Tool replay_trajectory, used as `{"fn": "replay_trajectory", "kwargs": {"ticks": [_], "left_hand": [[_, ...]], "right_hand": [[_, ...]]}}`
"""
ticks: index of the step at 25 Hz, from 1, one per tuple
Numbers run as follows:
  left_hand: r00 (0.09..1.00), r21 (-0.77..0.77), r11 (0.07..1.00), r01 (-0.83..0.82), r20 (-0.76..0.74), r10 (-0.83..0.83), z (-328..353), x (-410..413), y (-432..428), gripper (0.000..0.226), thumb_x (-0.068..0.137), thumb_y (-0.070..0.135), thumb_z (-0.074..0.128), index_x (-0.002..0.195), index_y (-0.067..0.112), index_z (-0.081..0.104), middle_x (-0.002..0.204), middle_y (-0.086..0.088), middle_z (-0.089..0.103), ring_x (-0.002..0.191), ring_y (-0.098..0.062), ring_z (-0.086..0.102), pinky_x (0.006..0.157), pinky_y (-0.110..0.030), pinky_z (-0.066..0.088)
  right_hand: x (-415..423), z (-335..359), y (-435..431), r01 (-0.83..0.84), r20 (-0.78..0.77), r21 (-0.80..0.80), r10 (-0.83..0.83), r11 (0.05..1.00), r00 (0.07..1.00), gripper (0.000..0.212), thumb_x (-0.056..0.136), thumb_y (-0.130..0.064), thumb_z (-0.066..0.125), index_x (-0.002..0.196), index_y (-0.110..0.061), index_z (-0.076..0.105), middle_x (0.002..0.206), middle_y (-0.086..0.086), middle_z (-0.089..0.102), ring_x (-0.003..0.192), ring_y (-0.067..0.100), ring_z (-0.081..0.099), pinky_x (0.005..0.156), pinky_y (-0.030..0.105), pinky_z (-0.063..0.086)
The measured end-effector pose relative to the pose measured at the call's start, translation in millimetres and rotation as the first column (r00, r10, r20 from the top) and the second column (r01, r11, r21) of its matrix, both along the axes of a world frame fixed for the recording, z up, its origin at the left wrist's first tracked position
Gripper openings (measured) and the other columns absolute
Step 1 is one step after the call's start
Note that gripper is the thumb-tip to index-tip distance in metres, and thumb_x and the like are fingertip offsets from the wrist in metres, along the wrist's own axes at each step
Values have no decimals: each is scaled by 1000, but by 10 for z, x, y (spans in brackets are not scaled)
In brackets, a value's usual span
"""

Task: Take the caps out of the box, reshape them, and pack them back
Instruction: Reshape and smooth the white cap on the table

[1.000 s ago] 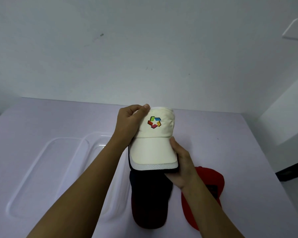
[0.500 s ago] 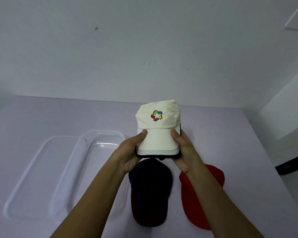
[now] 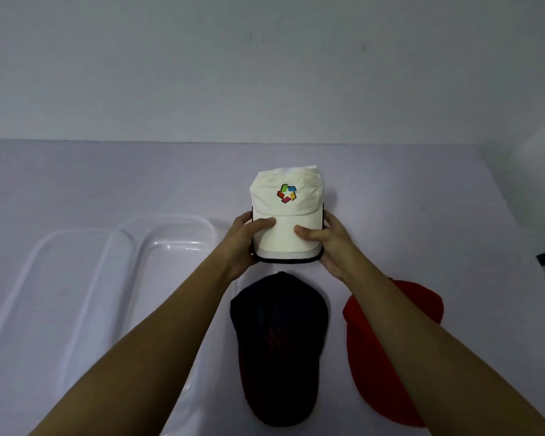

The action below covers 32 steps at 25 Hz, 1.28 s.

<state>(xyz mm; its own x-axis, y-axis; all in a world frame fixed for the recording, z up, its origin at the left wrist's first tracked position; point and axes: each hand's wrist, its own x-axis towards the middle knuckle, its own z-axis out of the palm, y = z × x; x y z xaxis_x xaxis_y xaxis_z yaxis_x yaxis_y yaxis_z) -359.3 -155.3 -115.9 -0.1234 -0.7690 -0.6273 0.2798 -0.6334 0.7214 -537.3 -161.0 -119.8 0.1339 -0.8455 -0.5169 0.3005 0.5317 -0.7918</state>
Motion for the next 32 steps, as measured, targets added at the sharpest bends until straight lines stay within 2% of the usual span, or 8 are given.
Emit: {"fn": "replay_trajectory", "kwargs": {"ticks": [5, 9, 13, 16, 22, 25, 29, 32], "left_hand": [[957, -66, 996, 52, 287, -31, -398, -126, -80, 86, 68, 39, 75, 139, 17, 32, 139, -6, 49, 120, -26, 52, 100, -46, 47], [540, -8, 957, 291, 827, -157, -434, -249, -88, 76, 78, 52, 58, 138, 16, 31, 140, -14, 33, 130, -33, 26, 104, -43, 28], [634, -177, 962, 209, 774, 5, -389, -261, -154, 66, 84, 40, 61, 139, 18, 33, 138, -8, 35, 130, -29, 34, 103, -41, 34], [652, -421, 901, 104, 713, 258, -225, -123, -390, 45, 94, 30, 51, 136, 19, 43, 136, -1, 44, 108, -15, 52, 83, -16, 42], [660, -255, 828, 500, 732, -173, -150, 190, -837, 31, 95, 24, 50, 126, 22, 56, 128, 2, 56, 86, -15, 62, 66, -11, 49], [564, -268, 763, 588, 812, -149, -153, 234, -938, 23, 96, 24, 50, 113, 15, 62, 107, -2, 60, 73, -11, 54, 58, -10, 40], [298, -110, 685, 720, 941, -162, -196, 272, -1008, 33, 99, 32, 40, 90, 6, 58, 84, -5, 53, 81, -21, 49, 68, -26, 35], [362, -118, 728, 675, 913, -188, -164, 241, -986, 31, 100, 30, 37, 97, 5, 56, 85, -3, 50, 71, -20, 53, 60, -23, 42]], "right_hand": [[-14, -453, -106, -94, -130, 46, 100, 994, 987, 73, 67, -4, 79, 131, -15, 47, 128, 4, 61, 113, 23, 59, 91, 43, 52], [-40, -423, -149, -267, -659, -42, 175, 963, 731, 77, 72, -27, 79, 138, -20, 40, 131, -4, 45, 124, 14, 40, 97, 22, 31], [-164, -527, -201, -352, -707, -35, 226, 935, 670, 89, 71, -37, 78, 144, -24, 29, 145, 5, 30, 131, 21, 37, 105, 32, 36], [-222, -436, -366, -255, -701, -250, 7, 934, 713, 68, 86, -30, 65, 143, -20, 30, 144, 1, 33, 105, 19, 56, 81, 14, 48], [-117, -313, -716, -369, -734, -328, 11, 870, 679, 33, 97, -28, 44, 129, -22, 49, 125, -5, 53, 110, 22, 57, 85, 31, 54], [-46, -275, -803, -390, -732, -314, 42, 866, 681, 23, 97, -21, 46, 118, -16, 54, 111, -6, 57, 100, 12, 55, 74, 12, 45], [-60, -228, -972, -539, -889, -205, 74, 817, 451, 29, 97, -26, 44, 111, -5, 59, 108, 8, 64, 90, 12, 50, 75, 20, 36], [-60, -152, -1027, -583, -888, -154, 148, 798, 436, 32, 97, -30, 44, 113, -4, 57, 101, 3, 56, 92, 14, 49, 77, 23, 35]]}}
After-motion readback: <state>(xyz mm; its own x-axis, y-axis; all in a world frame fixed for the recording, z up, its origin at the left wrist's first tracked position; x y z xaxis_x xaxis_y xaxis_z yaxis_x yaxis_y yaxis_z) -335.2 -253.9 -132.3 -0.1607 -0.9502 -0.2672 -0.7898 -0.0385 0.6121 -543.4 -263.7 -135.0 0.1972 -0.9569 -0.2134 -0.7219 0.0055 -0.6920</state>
